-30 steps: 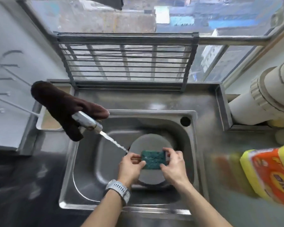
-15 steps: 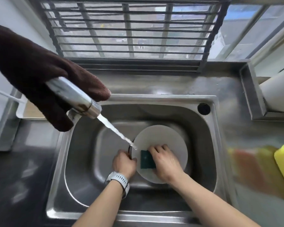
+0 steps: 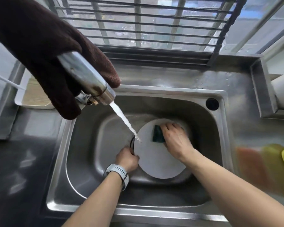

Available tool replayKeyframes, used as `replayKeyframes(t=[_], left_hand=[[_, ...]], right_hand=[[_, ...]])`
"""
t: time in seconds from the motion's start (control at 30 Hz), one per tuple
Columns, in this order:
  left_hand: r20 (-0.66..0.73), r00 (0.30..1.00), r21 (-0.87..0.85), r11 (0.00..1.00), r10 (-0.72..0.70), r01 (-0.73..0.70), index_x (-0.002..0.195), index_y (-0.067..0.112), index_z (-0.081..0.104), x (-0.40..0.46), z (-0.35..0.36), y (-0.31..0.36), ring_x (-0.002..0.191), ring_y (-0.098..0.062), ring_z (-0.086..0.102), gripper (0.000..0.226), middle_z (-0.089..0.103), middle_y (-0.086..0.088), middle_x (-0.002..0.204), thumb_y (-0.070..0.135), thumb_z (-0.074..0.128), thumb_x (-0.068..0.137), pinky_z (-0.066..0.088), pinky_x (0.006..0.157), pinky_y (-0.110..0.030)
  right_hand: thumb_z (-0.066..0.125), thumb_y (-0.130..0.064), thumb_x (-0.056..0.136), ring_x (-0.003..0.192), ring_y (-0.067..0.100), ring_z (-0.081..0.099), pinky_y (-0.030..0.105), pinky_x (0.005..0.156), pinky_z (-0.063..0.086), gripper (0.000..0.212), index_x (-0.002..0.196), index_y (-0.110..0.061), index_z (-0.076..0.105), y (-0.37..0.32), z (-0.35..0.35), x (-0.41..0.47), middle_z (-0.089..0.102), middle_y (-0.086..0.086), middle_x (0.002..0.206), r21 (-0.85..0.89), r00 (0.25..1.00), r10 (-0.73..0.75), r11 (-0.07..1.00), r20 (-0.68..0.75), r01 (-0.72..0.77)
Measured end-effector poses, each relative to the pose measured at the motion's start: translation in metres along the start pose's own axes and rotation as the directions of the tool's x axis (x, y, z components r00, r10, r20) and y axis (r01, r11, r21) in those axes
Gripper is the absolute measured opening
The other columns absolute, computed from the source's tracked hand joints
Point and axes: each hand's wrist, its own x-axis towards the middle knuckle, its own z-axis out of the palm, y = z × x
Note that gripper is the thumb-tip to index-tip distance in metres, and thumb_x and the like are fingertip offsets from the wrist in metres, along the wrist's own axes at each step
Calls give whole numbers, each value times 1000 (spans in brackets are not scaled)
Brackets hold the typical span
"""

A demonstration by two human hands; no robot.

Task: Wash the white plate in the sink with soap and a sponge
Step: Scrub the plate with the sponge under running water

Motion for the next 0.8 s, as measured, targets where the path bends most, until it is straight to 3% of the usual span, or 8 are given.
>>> replayKeyframes(t=[0.17, 0.23, 0.37, 0.43, 0.53, 0.7, 0.8], left_hand=[[98, 995, -135, 990, -22, 35, 105, 33, 60, 60, 32, -46, 93, -30, 73, 53, 75, -1, 103, 37, 61, 52, 64, 76, -46], [125, 992, -164, 986, -18, 38, 103, 33, 61, 81, 47, -64, 89, -30, 75, 57, 77, -3, 101, 42, 57, 47, 64, 74, -48], [91, 995, -154, 988, 35, -21, 93, 19, 61, 25, 15, -30, 94, -35, 73, 39, 75, -11, 102, 34, 58, 56, 62, 80, -50], [63, 994, -115, 990, 91, -83, 97, 18, 63, -9, 0, -10, 102, -35, 69, 34, 74, -11, 108, 28, 54, 66, 59, 87, -48], [14, 994, -92, 990, 111, -110, 105, 19, 66, -20, -8, -4, 107, -36, 66, 27, 74, -11, 111, 20, 56, 80, 56, 92, -46], [92, 992, -207, 976, 88, -67, 90, 28, 58, -19, -22, -3, 96, -34, 71, 23, 73, -4, 103, 24, 55, 67, 62, 80, -51], [116, 990, -269, 962, 82, -48, 87, 25, 56, -26, -24, 4, 96, -34, 71, 26, 71, -2, 101, 22, 55, 61, 61, 83, -52]], right_hand=[[83, -3, 56, 77, 37, 66, 43, 58, 57, 54, 108, -4, 64, 11, -1, -41, 69, 16, 91, -66, 988, 107, 993, 113, -100], [82, -7, 58, 74, 36, 66, 42, 55, 57, 55, 109, -5, 62, 3, 2, -63, 68, 14, 89, -41, 978, 103, 994, 180, -97], [72, -24, 77, 100, 32, 63, 42, 76, 55, 62, 130, -12, 45, -28, 5, -82, 62, 8, 114, 85, 961, 18, 995, 275, -43], [73, -31, 79, 103, 33, 61, 42, 81, 52, 63, 131, -12, 44, -47, 4, -74, 60, 10, 118, 160, 969, -44, 987, 245, 5], [72, -26, 82, 105, 33, 59, 43, 81, 50, 56, 129, -13, 46, -61, 5, -49, 59, 11, 120, 205, 987, -75, 978, 143, 44], [71, -24, 84, 109, 33, 59, 43, 85, 53, 59, 137, -15, 46, -37, 3, -9, 59, 12, 127, 252, 999, 41, 967, -16, -36], [71, -27, 85, 115, 33, 58, 43, 91, 51, 67, 143, -13, 42, -2, -1, -7, 57, 15, 133, 229, 988, 148, 961, 39, -153]])
